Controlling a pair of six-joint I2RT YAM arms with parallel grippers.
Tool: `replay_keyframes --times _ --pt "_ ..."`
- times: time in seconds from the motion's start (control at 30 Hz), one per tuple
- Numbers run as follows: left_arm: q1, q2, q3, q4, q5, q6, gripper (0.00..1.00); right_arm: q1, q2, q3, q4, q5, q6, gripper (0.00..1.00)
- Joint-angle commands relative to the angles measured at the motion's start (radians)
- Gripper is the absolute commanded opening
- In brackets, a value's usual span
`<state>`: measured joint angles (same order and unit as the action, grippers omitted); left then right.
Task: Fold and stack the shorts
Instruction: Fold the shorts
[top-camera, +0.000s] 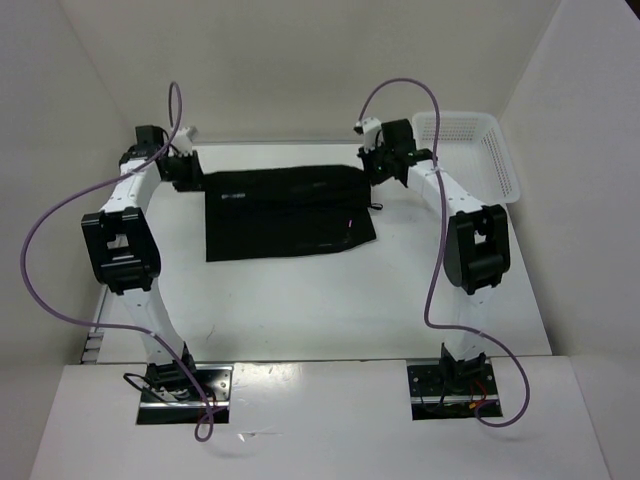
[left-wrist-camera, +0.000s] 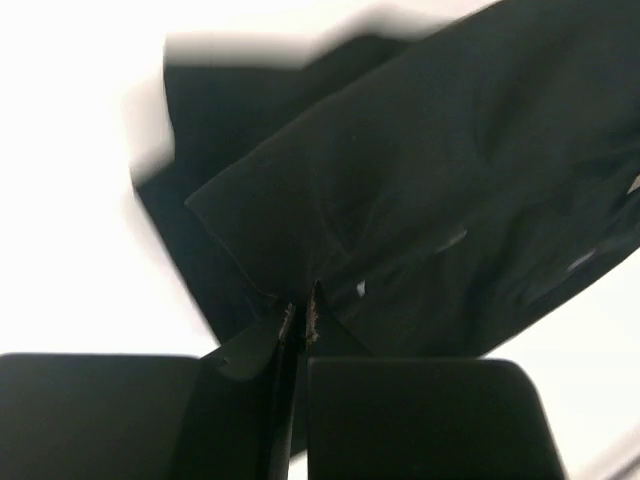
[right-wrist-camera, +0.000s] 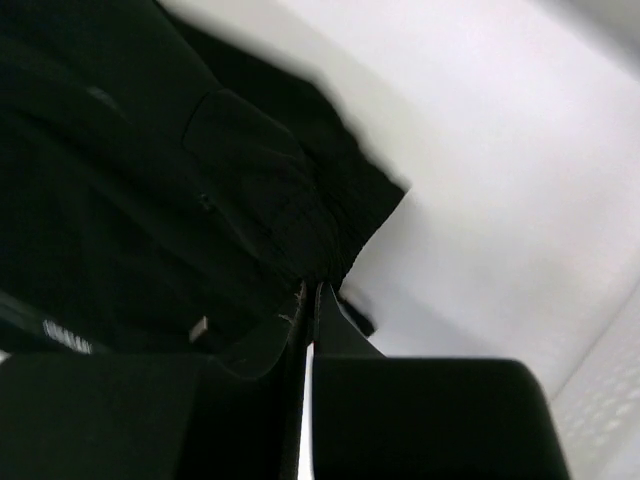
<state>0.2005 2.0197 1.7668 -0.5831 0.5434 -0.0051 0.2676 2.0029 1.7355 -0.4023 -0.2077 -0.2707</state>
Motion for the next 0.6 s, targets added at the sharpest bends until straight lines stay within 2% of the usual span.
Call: replay_keyframes --times 0.0,0.03,0.17,0.3,0.4,0.57 --pt "0.014 -0.091 -0.131 -0.003 -0.052 0.005 0.06 -0.007 -0.081 -0.14 -0.033 -0.024 -0.091 0.0" --pt "0.014 -0.128 -0.212 -0.012 -0.066 0.005 0.06 -0.007 -0.095 -0.168 -0.046 -0.024 -0.131 0.0" --pt "0.023 -0.177 -0.361 -0.056 -0.1 0.005 0.06 -0.007 -0.154 -0.312 -0.065 -0.038 -0.202 0.0" --pt "0.023 -0.188 -0.452 -0.093 -0.091 0.005 0.06 -0.007 -0.187 -0.396 -0.075 -0.048 -0.236 0.0" --pt "0.023 -0.167 -0.487 -0.093 -0.091 0.005 0.07 -0.007 -0.21 -0.451 -0.075 -0.058 -0.245 0.0" --pt "0.023 -0.156 -0.469 -0.118 -0.069 0.005 0.09 0.004 -0.228 -0.455 -0.075 -0.078 -0.234 0.0"
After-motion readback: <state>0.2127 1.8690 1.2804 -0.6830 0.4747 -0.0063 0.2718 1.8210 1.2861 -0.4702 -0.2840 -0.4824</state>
